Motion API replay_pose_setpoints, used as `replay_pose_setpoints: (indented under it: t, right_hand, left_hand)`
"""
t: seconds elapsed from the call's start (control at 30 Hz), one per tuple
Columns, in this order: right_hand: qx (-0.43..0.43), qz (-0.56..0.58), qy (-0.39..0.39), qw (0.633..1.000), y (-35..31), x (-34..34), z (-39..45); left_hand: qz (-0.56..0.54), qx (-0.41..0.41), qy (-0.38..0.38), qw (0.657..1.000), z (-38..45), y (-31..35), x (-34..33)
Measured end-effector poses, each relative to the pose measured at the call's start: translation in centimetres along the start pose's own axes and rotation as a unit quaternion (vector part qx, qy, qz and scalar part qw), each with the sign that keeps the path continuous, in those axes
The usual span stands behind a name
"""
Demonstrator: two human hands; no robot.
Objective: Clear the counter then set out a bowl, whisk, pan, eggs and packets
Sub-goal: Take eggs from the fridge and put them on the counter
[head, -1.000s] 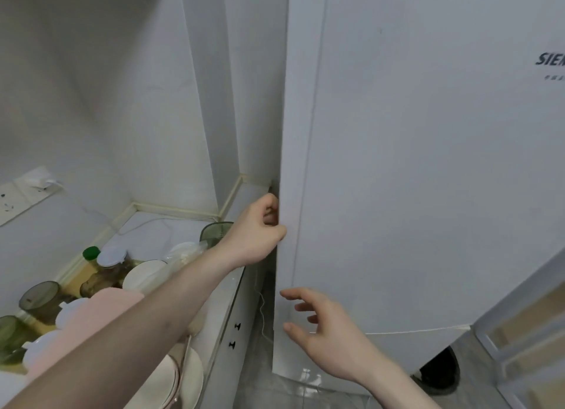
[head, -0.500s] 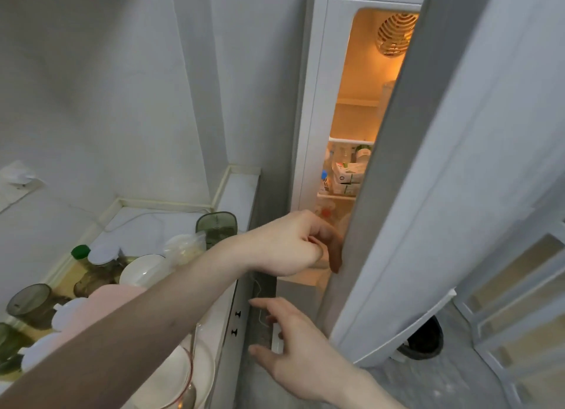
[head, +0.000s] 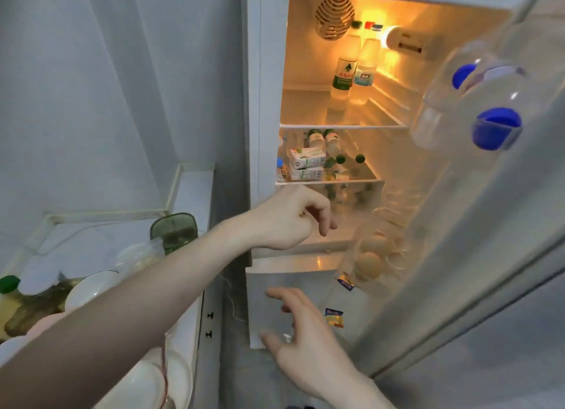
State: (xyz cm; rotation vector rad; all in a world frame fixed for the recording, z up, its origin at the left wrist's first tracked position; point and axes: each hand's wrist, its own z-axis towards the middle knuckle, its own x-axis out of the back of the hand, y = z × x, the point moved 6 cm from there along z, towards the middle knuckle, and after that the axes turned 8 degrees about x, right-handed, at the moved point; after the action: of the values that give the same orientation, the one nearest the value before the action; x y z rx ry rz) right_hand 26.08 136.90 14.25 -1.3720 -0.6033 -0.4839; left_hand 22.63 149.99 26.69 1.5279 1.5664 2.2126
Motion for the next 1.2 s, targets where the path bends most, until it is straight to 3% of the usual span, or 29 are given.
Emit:
replay_pose_setpoints:
  t: [0.23, 0.43, 0.7, 0.83, 1.2]
  right_hand:
    - [0.002, -0.011, 0.139, 0.990, -1.6, 8.5, -3.2]
    - [0.025, -0.107, 0.296, 0.949, -2.5, 15.2, -6.9]
    - [-0.114, -0.169, 0.238, 0.950, 1.4, 16.3, -10.6]
    - [-0.134, -0.178, 0.266, 0.938, 2.1, 17.9, -11.8]
    - [-0.166, -0.206, 0.294, 0.919, 3.2, 19.8, -13.6]
  left_hand:
    - [0.008, -0.014, 0.008, 1.000, 2.7, 0.3, -1.8]
    - [0.051, -0.093, 0.010, 0.994, 4.3, 4.3, -4.2]
    - [0.096, -0.190, -0.055, 0.976, 6.7, 8.6, -9.0]
    - [0.095, -0.190, -0.104, 0.972, 7.4, 10.0, -11.7]
    - [0.220, -0.183, -0.241, 0.927, 9.5, 13.3, -18.0]
